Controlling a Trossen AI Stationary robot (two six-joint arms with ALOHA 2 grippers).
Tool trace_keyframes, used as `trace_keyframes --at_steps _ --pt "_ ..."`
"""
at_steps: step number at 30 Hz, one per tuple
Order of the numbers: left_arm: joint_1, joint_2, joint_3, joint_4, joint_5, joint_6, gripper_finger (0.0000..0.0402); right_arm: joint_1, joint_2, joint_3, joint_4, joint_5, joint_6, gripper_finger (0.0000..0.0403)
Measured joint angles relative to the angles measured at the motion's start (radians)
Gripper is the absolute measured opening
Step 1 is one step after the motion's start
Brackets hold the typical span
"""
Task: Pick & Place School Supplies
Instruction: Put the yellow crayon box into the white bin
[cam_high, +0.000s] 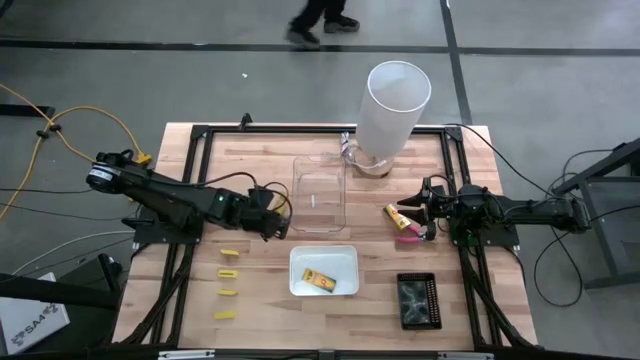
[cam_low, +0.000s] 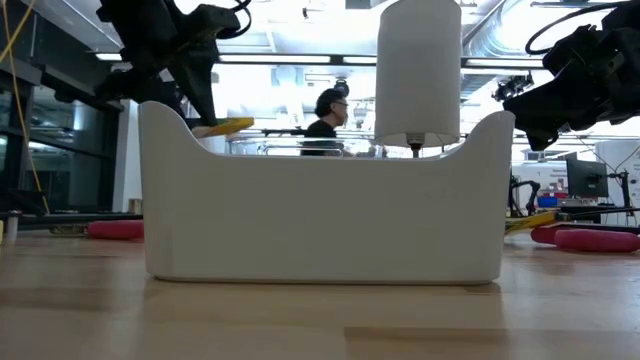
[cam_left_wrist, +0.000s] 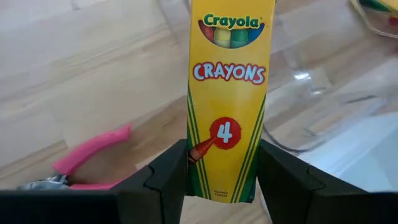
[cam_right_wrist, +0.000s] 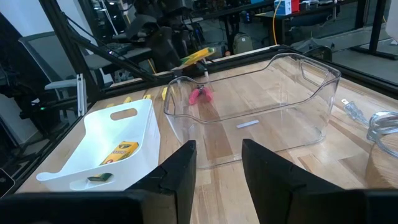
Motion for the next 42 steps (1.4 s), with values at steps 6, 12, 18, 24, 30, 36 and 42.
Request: trace_keyframes --at_steps 6,12,18,24,30,36,42 --pt "-0.012 0.0 0.009 0.068 0.068 0.077 0.0167 0.0 0.0 0.0 0.0 0.0 0.0 0.0121" --pt "-0.014 0.0 0.011 0.132 0.152 0.172 0.0167 0.0 0.0 0.0 0.0 0.0 0.0 0.0121" --pt "-0.03 0.0 0.012 0.241 0.215 0.304 0.0167 0.0 0.0 0.0 0.0 0.0 0.0 0.0121" --pt "-0.07 0.006 0.012 0.264 0.236 0.348 0.0167 0.0 0.0 0.0 0.0 0.0 0.0 0.0121" --pt "-0.128 0.027 0.012 0.316 0.238 0.363 0.0167 0.0 0.0 0.0 0.0 0.0 0.0 0.0121" --pt "-0.152 0.094 0.047 0.366 0.247 0.399 0.0167 0.0 0.0 0.0 0.0 0.0 0.0 0.0121" --pt "-0.132 0.202 0.161 0.356 0.289 0.479 0.0167 0.0 0.0 0.0 -0.001 0.0 0.0 0.0121"
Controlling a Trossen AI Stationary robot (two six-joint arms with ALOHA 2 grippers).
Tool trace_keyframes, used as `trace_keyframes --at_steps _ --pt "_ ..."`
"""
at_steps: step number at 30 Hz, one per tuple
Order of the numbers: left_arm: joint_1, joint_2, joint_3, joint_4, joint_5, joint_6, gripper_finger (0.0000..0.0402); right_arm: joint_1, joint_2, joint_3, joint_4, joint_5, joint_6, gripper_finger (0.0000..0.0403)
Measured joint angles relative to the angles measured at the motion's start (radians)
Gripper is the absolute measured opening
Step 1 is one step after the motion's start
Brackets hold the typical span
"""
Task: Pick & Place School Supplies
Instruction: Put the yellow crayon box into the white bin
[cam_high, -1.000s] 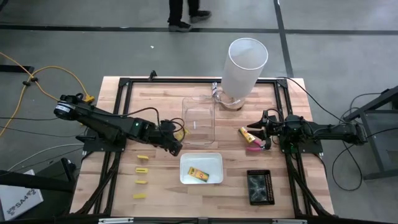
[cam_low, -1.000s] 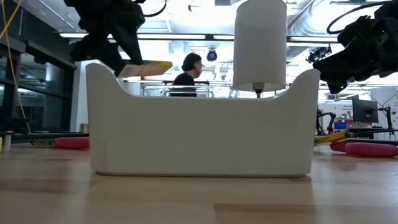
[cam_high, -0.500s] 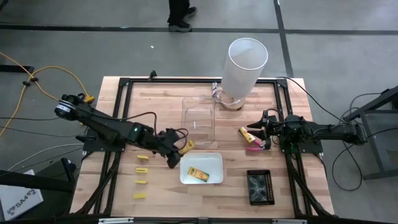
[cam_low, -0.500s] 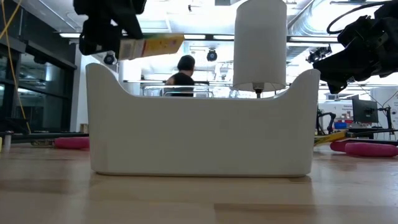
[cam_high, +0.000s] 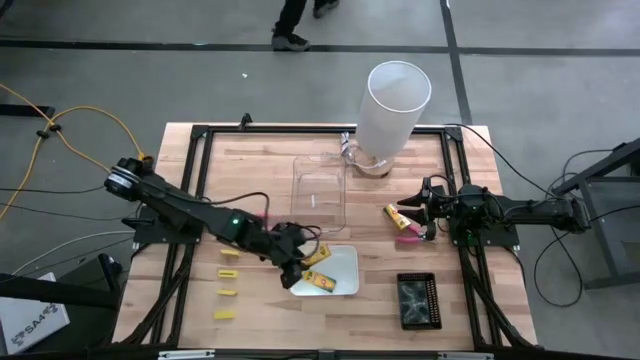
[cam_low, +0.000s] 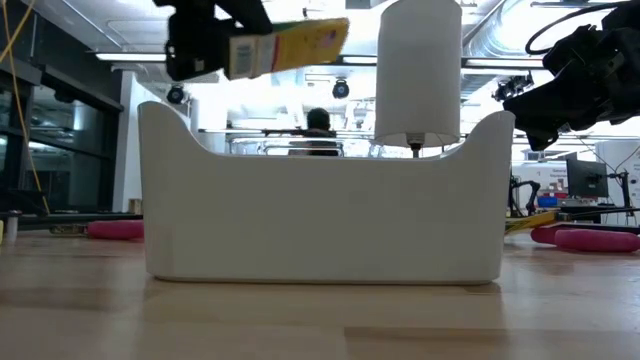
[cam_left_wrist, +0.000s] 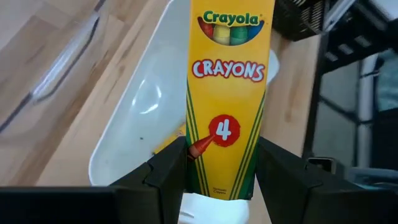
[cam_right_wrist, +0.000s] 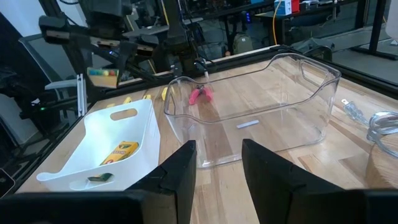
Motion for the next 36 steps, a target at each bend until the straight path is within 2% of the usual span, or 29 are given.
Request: trace_keyframes --at_steps 8,14,24,28,36 --pt "0.024 0.178 0.164 -0.133 0.051 0.037 0.0167 0.0 0.0 0.0 -0.002 0.0 0.0 0.0121" --pt "0.014 0.296 0.258 -0.168 0.08 0.063 0.0167 0.0 0.006 0.0 0.0 0.0 0.0 0.0121" --pt "0.048 0.394 0.273 -0.193 0.106 0.056 0.0167 0.0 0.018 0.0 -0.001 0.0 0.0 0.0121" --pt "0.064 0.396 0.273 -0.189 0.125 0.053 0.0167 0.0 0.018 0.0 -0.001 0.0 0.0 0.0121" --pt "0.048 0.396 0.273 -0.182 0.09 0.102 0.0167 0.0 0.018 0.0 0.0 0.0 0.0 0.0121"
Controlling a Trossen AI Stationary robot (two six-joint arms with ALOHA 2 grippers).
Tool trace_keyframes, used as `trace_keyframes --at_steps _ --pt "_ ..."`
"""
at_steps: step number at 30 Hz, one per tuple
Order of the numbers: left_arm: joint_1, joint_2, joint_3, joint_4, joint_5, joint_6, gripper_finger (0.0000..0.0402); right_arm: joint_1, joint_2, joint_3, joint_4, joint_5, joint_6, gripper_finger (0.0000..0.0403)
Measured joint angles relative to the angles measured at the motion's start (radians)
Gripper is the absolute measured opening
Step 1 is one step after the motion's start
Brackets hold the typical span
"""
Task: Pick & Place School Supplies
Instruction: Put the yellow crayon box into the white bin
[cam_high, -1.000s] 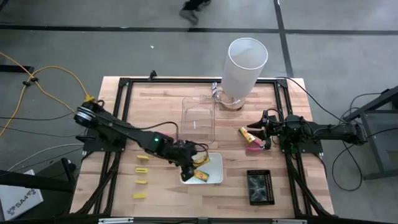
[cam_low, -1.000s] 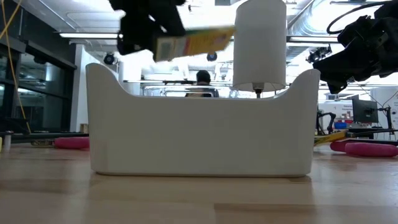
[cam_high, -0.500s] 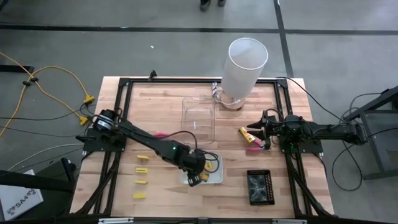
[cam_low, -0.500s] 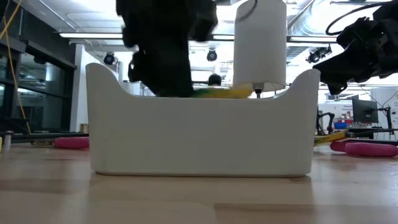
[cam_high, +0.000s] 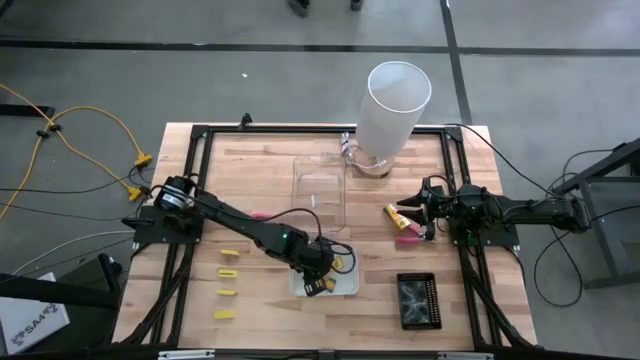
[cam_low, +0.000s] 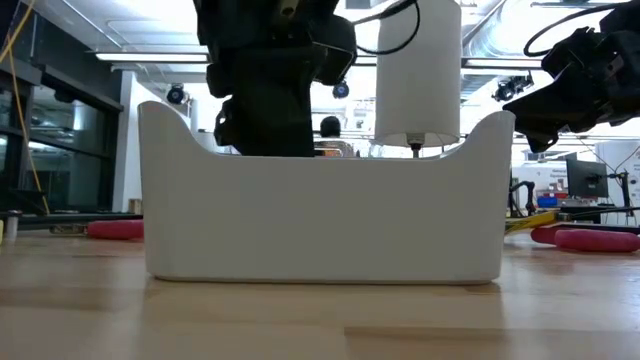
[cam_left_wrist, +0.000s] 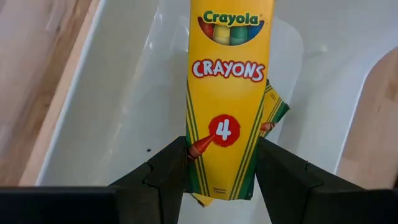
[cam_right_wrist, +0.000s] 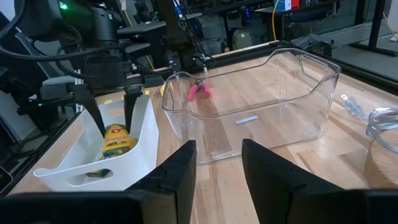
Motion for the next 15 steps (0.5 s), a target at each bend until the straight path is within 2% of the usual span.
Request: trace_keyframes --at_steps 15 --pt "-0.039 0.0 0.0 0.042 -0.036 0.021 0.0167 0.0 0.0 0.0 0.0 0.0 0.0 0.0121"
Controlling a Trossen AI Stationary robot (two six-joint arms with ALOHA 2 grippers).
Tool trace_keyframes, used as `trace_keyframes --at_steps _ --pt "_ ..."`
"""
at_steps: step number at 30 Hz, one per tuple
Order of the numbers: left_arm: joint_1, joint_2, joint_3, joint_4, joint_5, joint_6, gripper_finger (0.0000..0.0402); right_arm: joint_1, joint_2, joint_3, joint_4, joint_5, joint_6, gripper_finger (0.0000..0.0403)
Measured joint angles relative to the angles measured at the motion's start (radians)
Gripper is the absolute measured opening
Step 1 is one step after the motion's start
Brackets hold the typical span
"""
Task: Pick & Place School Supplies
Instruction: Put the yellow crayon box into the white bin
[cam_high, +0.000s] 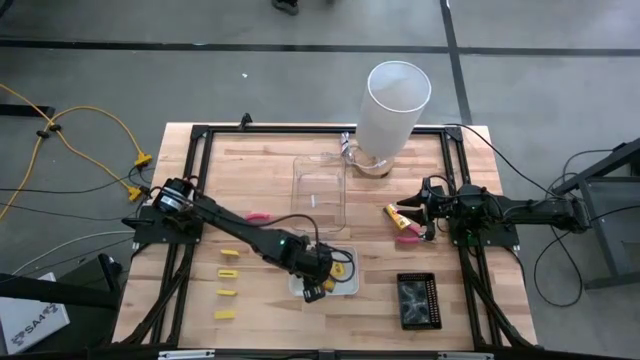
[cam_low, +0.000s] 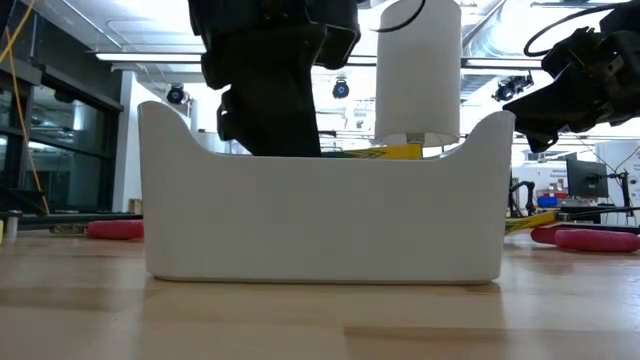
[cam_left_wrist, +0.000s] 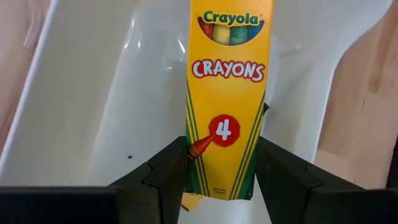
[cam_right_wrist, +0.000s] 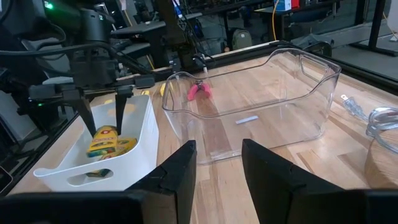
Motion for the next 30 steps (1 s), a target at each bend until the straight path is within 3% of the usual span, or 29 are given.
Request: trace_keyframes --at_steps 20,30 --pt "-0.004 0.0 0.0 0.005 0.068 -0.086 0.0168 0.0 0.0 0.0 0.0 0.0 0.0 0.0121" --pt "-0.004 0.0 0.0 0.002 0.067 -0.081 0.0219 0.0 0.0 0.0 0.0 0.0 0.0 0.0121"
